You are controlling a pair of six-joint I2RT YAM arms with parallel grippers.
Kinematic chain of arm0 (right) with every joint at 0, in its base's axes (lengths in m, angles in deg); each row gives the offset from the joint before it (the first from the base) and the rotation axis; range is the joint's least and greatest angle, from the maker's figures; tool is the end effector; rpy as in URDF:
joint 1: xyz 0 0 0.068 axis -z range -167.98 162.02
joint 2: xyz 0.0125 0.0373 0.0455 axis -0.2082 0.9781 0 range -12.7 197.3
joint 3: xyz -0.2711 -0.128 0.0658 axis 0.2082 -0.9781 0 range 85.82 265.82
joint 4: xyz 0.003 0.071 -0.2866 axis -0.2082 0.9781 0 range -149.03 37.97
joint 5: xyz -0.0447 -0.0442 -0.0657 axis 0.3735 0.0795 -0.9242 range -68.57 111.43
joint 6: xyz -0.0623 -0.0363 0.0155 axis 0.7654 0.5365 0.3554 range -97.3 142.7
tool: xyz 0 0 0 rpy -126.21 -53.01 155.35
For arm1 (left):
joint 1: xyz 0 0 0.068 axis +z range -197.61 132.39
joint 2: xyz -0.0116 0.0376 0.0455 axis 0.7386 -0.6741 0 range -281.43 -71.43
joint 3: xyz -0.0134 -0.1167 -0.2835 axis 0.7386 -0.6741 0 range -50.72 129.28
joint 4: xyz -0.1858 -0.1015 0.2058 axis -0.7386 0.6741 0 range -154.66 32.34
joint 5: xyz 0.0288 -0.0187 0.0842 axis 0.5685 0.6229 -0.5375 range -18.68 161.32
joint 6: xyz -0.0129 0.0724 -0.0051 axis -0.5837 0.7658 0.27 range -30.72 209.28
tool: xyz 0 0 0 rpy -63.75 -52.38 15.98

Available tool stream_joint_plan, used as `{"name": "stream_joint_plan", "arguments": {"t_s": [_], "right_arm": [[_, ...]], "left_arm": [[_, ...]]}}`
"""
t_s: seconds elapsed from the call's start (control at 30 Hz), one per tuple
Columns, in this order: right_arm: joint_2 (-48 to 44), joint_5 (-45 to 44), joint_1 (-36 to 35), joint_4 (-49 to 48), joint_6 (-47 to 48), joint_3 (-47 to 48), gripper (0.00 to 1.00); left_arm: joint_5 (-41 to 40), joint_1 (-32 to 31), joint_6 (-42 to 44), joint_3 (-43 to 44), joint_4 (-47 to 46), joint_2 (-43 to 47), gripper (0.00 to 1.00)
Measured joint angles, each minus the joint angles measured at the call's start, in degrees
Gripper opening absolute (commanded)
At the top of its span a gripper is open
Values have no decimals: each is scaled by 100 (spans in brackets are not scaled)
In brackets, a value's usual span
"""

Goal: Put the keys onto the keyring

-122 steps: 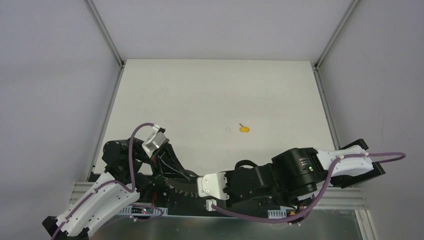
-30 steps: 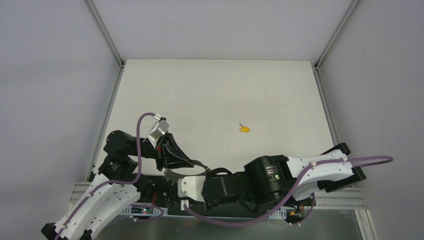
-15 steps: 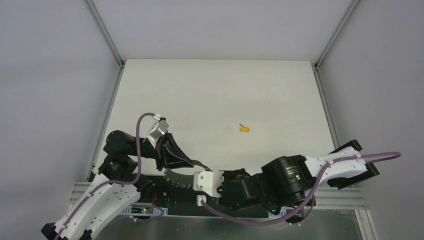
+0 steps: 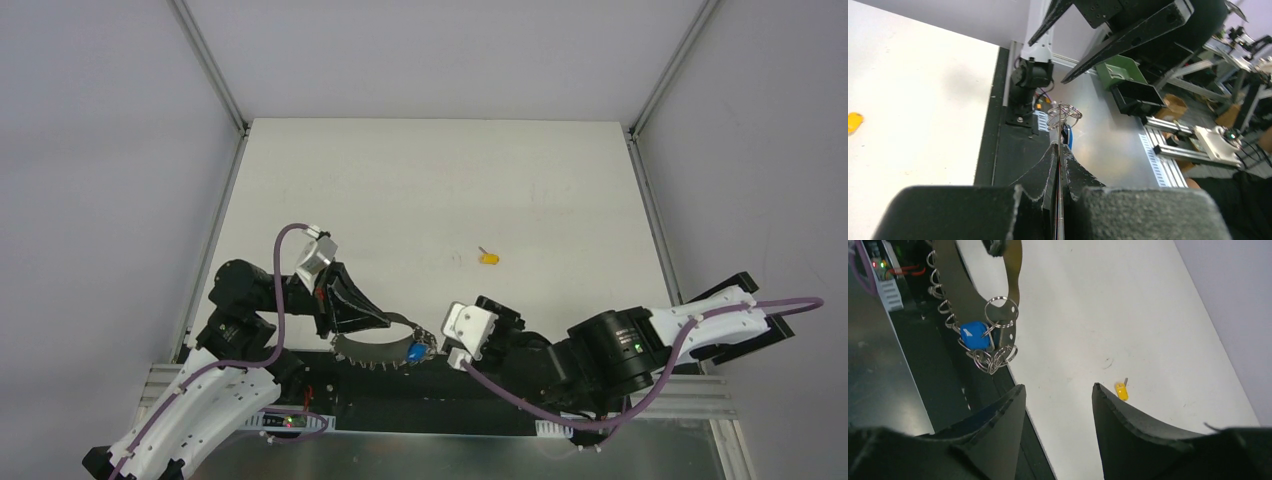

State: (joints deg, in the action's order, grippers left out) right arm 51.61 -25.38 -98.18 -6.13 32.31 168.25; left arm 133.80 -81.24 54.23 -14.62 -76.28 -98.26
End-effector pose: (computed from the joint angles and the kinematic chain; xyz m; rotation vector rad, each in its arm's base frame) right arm -0.0386 0.2352 0.4612 -1.4514 1.3466 0.2430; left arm 0.0666 -0.1098 0.3895 1.0575 1.2314 -1.6077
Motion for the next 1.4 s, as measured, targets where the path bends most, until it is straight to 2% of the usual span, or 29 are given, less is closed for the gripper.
{"name": "stream_joint_plan", "arguments": {"t_s": [0.23,0.53,0.73,0.9,1.4], "right_arm": [[-752,-625,0,-1482,-61,-1093,54],[-400,-684,0,-2776,273,-1552,53],[-236,-699,0,-3161,616,-1556,51],[-236,-785,0,-3416,807,-1561,45],[-46,-968,0,-3554,964,-1561,45]], "left_arm": [[-726,0,407,22,549,199,0],[-1353,0,511,79,994,643,0],[-1379,0,511,203,1156,833,0],[-1390,0,516,205,1239,903,0],[-1464,0,588,205,1392,988,0]]}}
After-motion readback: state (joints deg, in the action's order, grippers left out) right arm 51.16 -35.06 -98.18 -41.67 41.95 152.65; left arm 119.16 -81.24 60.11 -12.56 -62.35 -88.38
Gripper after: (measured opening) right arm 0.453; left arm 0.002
